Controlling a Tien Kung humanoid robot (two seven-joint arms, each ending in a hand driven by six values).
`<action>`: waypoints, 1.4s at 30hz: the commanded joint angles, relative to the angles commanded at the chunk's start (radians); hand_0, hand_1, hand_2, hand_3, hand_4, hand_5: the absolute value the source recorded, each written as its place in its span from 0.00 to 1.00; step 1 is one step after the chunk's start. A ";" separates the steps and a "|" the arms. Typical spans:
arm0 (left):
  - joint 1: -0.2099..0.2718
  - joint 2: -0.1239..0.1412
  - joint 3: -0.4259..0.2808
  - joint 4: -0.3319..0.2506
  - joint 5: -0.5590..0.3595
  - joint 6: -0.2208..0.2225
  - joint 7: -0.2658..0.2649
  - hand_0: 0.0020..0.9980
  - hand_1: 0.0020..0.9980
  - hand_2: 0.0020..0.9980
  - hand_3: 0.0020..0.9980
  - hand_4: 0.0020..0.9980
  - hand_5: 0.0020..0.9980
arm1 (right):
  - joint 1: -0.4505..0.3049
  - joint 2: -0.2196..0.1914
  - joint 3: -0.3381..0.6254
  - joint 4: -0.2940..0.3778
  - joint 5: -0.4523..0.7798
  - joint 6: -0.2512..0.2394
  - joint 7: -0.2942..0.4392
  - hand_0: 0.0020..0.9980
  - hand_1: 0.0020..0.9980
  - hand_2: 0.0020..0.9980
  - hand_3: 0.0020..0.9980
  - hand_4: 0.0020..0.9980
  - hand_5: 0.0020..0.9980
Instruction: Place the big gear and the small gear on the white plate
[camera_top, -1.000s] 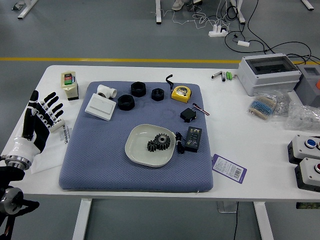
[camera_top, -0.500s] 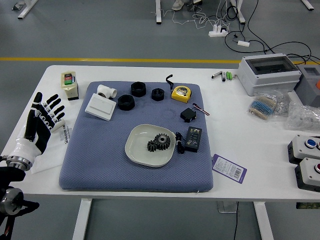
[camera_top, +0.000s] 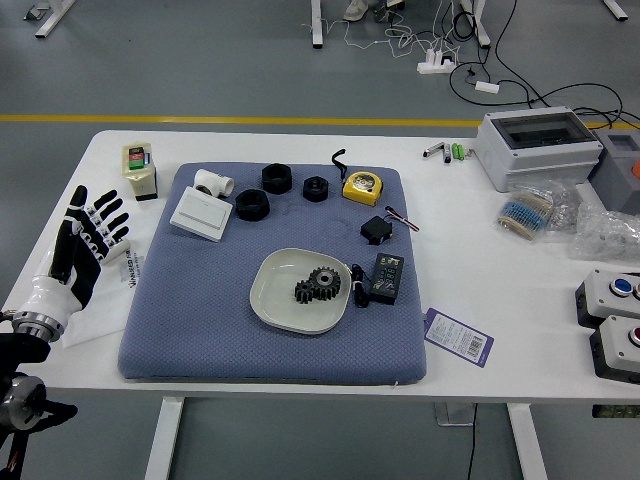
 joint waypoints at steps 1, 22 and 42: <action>-0.001 0.000 0.001 0.001 0.003 0.000 0.000 0.93 0.94 0.97 0.91 0.95 1.00 | 0.000 0.000 0.000 0.000 0.000 0.000 0.000 0.61 0.63 0.73 0.54 0.73 0.70; 0.001 0.001 0.002 0.004 0.037 -0.005 0.010 0.94 0.94 0.97 0.91 0.95 1.00 | -0.003 0.001 -0.005 0.001 0.003 0.000 -0.001 0.61 0.63 0.73 0.54 0.73 0.70; 0.009 0.004 0.006 0.005 0.073 -0.013 0.026 0.95 0.94 0.97 0.90 0.96 1.00 | -0.011 0.000 -0.015 0.002 0.007 -0.001 0.001 0.60 0.63 0.73 0.54 0.73 0.70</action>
